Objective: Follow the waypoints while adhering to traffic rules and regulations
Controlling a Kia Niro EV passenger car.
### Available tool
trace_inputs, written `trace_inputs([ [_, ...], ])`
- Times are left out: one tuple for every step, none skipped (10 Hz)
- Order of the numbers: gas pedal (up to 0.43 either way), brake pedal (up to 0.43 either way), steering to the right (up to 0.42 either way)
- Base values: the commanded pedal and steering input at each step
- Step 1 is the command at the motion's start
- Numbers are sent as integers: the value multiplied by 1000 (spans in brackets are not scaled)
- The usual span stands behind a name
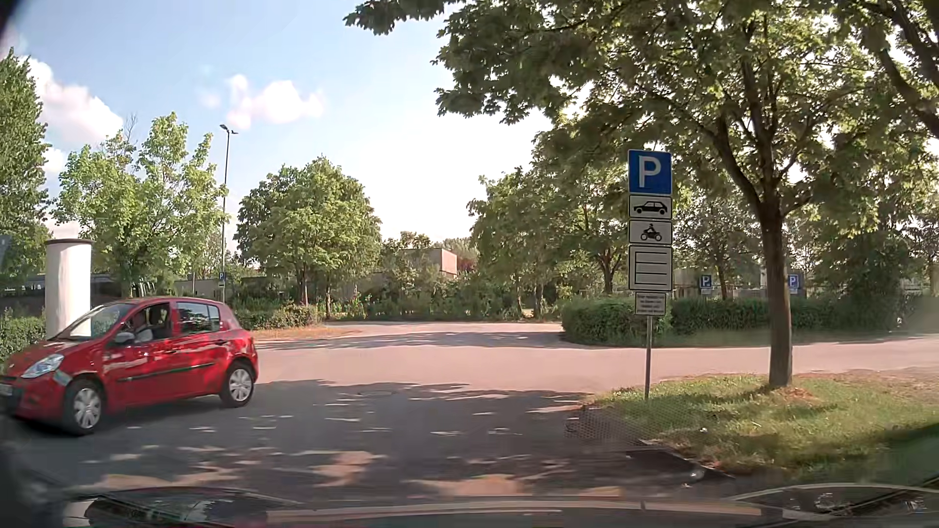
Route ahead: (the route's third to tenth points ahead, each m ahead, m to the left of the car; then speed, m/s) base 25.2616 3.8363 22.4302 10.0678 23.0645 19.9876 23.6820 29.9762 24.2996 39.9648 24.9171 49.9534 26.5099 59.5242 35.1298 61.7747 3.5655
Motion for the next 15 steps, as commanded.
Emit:
trace_inputs([
  [28, 12, -91],
  [28, 12, -107],
  [28, 12, -118],
  [28, 12, -121],
  [28, 12, -119],
  [28, 12, -116],
  [20, 12, -115],
  [8, 12, -111],
  [0, 12, -93],
  [0, 12, -71],
  [0, 12, -56],
  [20, 12, -39],
  [20, 12, -22],
  [8, 12, -12],
  [0, 12, -6],
])
